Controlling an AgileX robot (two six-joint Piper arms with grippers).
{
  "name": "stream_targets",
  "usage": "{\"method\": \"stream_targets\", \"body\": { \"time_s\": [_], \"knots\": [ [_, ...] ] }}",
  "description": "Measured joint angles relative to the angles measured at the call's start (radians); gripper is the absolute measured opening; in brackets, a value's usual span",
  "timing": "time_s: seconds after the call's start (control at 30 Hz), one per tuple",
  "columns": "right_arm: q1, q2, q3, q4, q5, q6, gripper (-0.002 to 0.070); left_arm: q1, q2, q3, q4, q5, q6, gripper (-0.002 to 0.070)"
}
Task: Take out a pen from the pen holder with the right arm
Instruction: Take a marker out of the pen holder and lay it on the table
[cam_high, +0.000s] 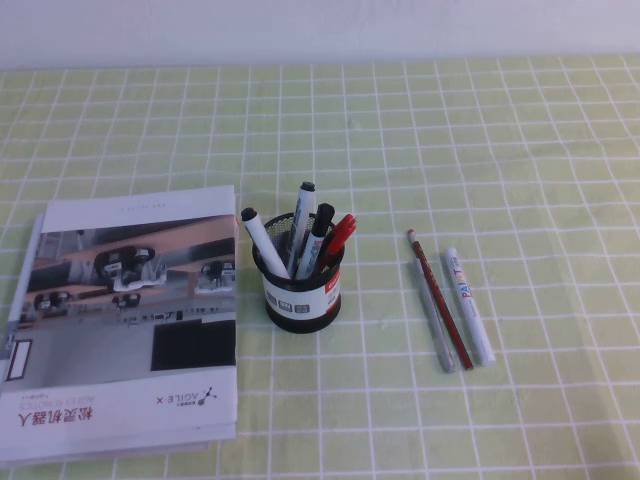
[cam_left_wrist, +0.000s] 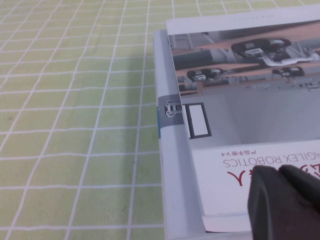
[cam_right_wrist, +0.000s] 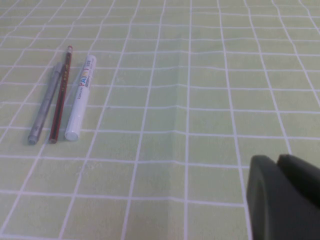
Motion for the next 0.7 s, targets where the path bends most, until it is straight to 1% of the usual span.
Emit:
{"method": "stream_targets", "body": {
  "time_s": [0.7],
  "knots": [
    [0.000,0.000,0.000,0.000,-0.009,0.000,-0.0013,0.000,0.000,0.000,0.000,0.000,0.000,-0.0006]
  ]
}}
